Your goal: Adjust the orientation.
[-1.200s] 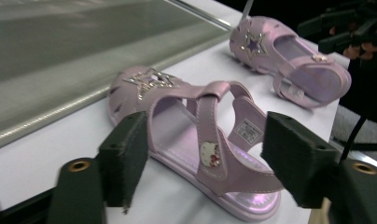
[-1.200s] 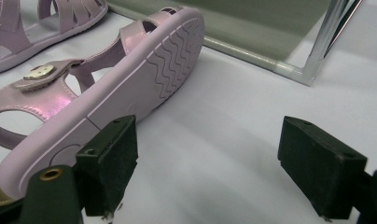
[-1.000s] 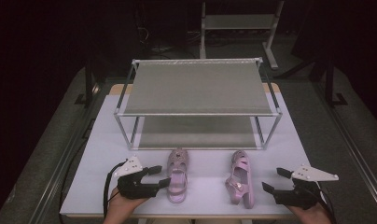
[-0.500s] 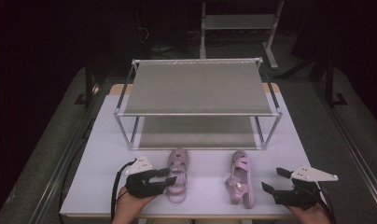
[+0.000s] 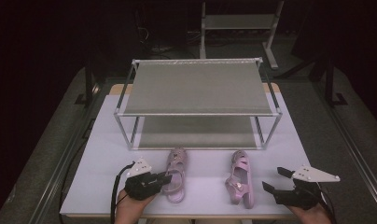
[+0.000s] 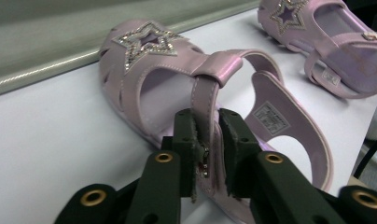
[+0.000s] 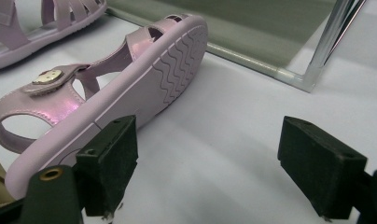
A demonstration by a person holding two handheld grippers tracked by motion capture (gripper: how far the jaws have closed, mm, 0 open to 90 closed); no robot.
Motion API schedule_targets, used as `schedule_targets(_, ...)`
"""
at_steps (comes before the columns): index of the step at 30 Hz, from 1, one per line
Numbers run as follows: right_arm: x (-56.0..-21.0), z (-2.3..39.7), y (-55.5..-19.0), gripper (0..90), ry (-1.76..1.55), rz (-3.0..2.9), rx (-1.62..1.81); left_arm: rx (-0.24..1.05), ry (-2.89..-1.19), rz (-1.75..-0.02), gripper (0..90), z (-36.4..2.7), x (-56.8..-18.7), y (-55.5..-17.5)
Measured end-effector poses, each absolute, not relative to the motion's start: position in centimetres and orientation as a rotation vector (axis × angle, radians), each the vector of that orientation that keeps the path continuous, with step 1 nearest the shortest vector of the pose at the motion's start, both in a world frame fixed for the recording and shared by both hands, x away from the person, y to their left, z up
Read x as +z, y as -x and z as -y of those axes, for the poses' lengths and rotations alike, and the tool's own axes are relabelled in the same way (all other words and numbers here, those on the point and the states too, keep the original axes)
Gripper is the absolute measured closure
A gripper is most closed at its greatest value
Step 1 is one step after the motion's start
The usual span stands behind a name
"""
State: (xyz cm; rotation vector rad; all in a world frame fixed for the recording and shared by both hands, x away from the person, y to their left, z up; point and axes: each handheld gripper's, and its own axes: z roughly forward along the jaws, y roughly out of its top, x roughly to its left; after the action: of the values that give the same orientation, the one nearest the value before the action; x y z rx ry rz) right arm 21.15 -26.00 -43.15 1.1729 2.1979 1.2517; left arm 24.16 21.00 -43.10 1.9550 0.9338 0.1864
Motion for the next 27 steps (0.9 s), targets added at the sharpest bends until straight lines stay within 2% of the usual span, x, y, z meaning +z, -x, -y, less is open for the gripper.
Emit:
schedule_targets(4,-43.1,26.0,-21.1,19.5,-1.172,-2.196,1.253,0.194,-1.925,-0.955,81.1,-21.5,-43.0,-24.1)
schedule_targets(8,-43.1,26.1,-21.1,19.6,-1.179,-2.189,1.259,0.139,-1.855,-0.983,82.4,-22.2,-43.0,-24.0)
schedule_targets(27,-43.1,26.4,-21.1,19.5,-1.194,-2.169,1.267,0.127,-1.689,-0.978,82.9,-22.2,-41.4,-24.2)
